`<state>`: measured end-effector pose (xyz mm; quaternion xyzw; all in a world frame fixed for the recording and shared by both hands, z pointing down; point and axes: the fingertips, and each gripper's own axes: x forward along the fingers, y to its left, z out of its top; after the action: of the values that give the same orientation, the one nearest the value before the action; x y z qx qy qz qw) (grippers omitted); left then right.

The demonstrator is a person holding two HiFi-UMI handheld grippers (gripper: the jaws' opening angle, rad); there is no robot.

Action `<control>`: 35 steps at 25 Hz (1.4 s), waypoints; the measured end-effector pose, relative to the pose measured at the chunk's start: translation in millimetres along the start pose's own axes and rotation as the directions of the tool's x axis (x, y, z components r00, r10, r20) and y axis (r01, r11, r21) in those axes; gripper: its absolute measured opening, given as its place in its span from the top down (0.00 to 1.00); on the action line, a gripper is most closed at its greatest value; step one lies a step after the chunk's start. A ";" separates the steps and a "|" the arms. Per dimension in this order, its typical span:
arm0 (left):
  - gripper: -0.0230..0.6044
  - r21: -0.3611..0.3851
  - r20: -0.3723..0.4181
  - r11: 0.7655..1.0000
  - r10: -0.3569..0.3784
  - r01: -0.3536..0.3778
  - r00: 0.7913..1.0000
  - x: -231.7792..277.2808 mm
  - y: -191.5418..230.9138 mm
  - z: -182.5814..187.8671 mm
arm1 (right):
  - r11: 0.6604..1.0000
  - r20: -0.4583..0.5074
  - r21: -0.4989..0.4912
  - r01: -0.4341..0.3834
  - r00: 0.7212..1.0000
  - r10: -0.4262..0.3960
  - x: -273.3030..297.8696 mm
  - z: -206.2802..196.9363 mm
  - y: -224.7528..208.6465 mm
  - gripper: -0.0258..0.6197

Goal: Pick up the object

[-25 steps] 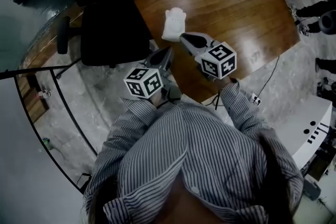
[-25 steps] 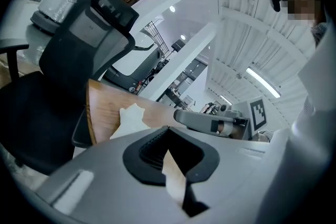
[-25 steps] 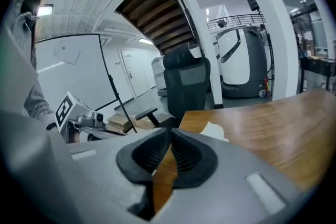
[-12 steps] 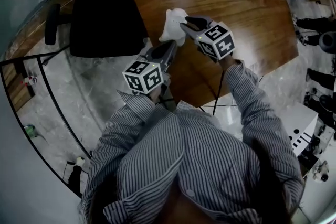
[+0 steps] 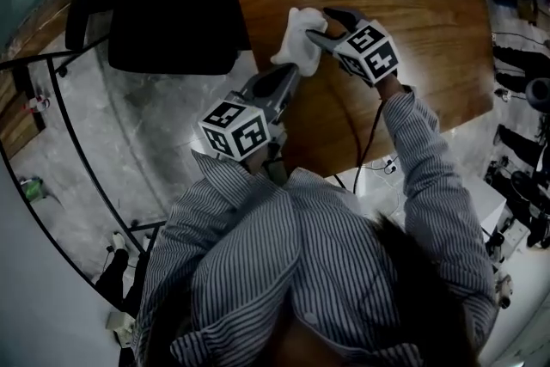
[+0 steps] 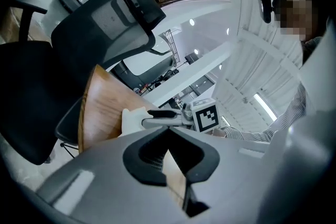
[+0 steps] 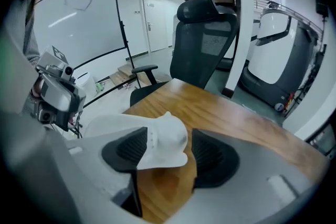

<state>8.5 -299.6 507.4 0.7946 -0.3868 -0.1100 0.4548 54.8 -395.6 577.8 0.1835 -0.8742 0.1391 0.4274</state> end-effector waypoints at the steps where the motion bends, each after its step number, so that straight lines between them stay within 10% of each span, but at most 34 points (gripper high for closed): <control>1: 0.96 -0.002 0.004 1.000 0.004 -0.004 1.000 -0.1 1.9 0.9 | 1.000 -0.001 0.007 -0.011 1.000 0.011 3.3 0.5 -2.0 0.56; 17: 0.96 -0.021 0.003 0.999 0.039 -0.039 0.999 -6.6 10.2 -3.1 | 0.992 -0.022 0.043 -0.117 0.993 0.118 21.2 -0.4 -0.1 0.61; 35: 0.96 0.171 0.050 0.985 -0.032 0.023 0.998 -45.3 -46.8 50.4 | 0.969 0.244 0.247 0.021 0.966 -0.083 -62.3 34.9 26.4 0.61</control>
<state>-24.6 -285.9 433.2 0.8326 -0.3957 -0.1035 0.3734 54.2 -373.4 505.0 0.2737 -0.8928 0.2089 0.2905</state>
